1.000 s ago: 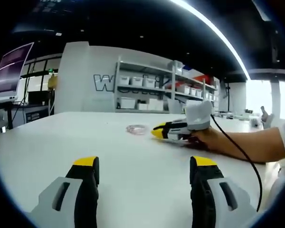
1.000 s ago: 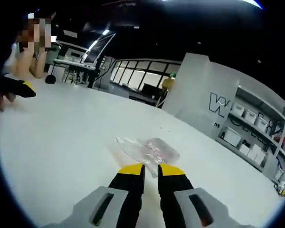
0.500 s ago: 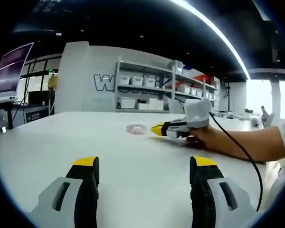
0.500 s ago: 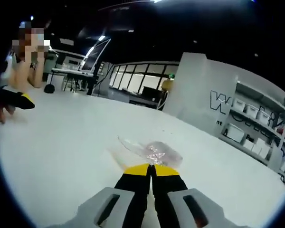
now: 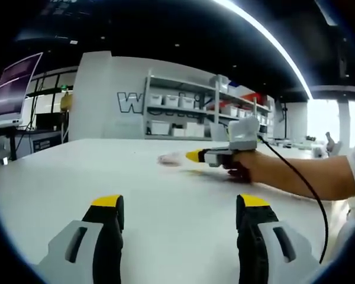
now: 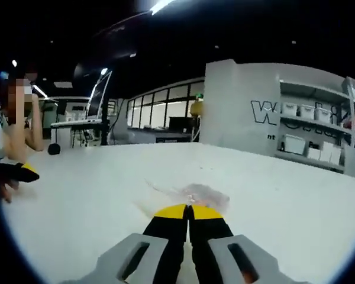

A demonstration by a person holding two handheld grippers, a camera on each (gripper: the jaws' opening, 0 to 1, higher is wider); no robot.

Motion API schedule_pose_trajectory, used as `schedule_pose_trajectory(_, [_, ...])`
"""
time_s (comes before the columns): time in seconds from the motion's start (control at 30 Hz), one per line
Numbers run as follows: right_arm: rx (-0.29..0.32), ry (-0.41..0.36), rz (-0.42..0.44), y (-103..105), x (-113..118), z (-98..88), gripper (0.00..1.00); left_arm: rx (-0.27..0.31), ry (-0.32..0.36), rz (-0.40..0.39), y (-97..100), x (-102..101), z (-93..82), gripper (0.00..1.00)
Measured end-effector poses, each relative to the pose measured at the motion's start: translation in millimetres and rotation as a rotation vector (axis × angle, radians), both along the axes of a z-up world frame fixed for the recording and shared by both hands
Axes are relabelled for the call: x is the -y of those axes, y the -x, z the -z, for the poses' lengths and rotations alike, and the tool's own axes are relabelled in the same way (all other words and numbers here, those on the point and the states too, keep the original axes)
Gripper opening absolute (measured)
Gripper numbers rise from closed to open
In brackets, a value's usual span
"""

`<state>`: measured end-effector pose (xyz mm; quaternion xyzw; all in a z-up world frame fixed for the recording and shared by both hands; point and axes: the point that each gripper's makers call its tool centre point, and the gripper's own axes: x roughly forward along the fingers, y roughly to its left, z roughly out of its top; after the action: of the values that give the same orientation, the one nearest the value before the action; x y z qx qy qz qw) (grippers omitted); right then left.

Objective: Open the resealable bag by pulling the two sides of the seal apart until the entire bag opening is separated and visibly accessible.

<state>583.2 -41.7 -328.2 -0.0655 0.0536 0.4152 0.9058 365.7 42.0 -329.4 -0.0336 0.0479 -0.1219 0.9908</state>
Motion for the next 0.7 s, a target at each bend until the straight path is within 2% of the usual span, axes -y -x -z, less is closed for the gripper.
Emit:
schedule_pose_trajectory(0.47, [-0.150,-0.191,0.048,-5,-8,-27.3,0.00,0.002,0.000,-0.001,-1.0,-1,-0.3,0.77])
schedule_pose_trajectory(0.7, [-0.177,-0.256,0.069,-10,-8,-42.9,0.00,0.002,0.000,-0.003,0.2,-2,0.6,0.77])
